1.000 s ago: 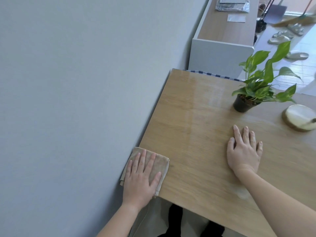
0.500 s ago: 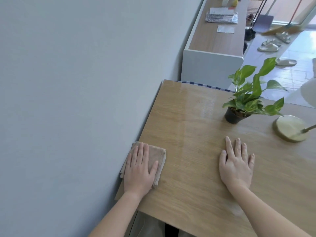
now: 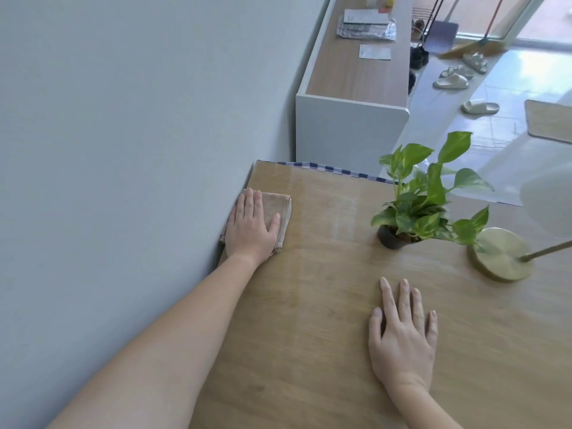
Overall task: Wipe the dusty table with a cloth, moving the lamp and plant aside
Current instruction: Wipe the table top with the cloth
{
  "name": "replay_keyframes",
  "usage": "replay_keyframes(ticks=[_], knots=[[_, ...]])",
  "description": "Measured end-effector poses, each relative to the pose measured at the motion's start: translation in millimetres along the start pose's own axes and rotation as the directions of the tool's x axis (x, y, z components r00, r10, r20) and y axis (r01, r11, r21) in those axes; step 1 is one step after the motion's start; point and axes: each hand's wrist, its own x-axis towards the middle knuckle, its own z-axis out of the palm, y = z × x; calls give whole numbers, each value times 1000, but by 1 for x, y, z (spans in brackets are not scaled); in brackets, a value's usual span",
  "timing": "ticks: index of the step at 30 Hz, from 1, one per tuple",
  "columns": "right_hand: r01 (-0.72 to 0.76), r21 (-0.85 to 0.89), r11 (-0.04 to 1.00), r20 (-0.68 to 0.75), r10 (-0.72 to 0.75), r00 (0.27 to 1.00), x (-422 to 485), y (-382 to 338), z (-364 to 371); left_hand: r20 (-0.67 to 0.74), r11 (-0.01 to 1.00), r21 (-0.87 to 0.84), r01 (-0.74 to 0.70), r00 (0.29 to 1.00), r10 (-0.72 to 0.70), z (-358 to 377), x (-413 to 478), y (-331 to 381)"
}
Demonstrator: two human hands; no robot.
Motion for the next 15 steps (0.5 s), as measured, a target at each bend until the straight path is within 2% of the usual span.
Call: replay_keyframes(ticks=[7,11,15], knots=[[0,3,1000,-52,0,999,6,0,4,-25,999,41,31,999,-30,-3,95,41],[2,-14,1000,-45,-3,999,7,3,4,-27,997,56,59,998,-57,3,105,55],[-2,-26,1000,-29,2,1000,6,2,3,13,997,72,9,1000,-9,1,97,54]])
